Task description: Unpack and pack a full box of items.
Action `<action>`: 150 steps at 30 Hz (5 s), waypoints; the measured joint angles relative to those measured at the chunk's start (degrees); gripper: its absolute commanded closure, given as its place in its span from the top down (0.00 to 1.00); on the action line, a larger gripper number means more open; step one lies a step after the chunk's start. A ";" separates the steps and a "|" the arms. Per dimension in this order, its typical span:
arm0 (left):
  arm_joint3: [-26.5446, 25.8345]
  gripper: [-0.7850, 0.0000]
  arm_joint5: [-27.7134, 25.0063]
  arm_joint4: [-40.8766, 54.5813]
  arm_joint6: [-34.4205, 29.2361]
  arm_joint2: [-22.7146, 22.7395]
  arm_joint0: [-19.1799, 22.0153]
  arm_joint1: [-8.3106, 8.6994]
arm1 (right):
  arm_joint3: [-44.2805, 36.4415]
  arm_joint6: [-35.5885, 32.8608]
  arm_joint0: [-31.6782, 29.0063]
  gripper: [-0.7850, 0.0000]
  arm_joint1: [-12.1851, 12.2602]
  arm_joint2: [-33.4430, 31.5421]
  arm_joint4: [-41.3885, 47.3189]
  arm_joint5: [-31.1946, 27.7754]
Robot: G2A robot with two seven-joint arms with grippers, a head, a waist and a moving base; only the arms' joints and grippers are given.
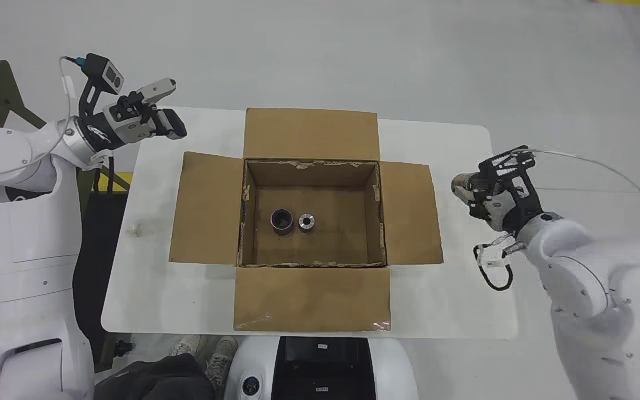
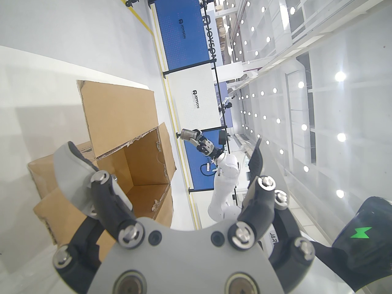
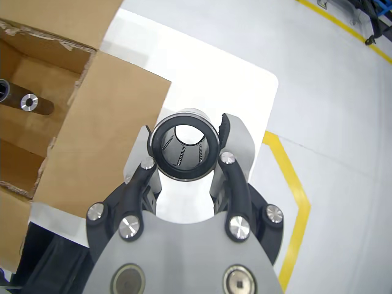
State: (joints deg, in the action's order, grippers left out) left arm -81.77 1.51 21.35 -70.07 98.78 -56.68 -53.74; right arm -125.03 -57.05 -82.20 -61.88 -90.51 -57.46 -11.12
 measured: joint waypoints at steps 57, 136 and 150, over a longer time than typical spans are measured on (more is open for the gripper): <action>0.00 1.00 0.00 0.00 0.00 0.00 0.00 0.00 | 24.49 -1.96 30.38 0.00 -6.32 44.17 3.01 1.64; 0.00 1.00 0.00 0.00 0.00 0.00 0.00 0.00 | 15.97 -8.95 11.07 1.00 -3.93 13.05 51.71 -5.40; 0.00 1.00 0.00 0.00 0.00 0.00 0.00 0.00 | 23.56 -11.13 3.24 1.00 -1.62 -0.28 65.88 -8.28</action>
State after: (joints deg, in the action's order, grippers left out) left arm -81.77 1.51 21.35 -70.07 98.78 -56.68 -53.74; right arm -101.47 -68.17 -78.96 -63.50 -90.79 8.42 -19.40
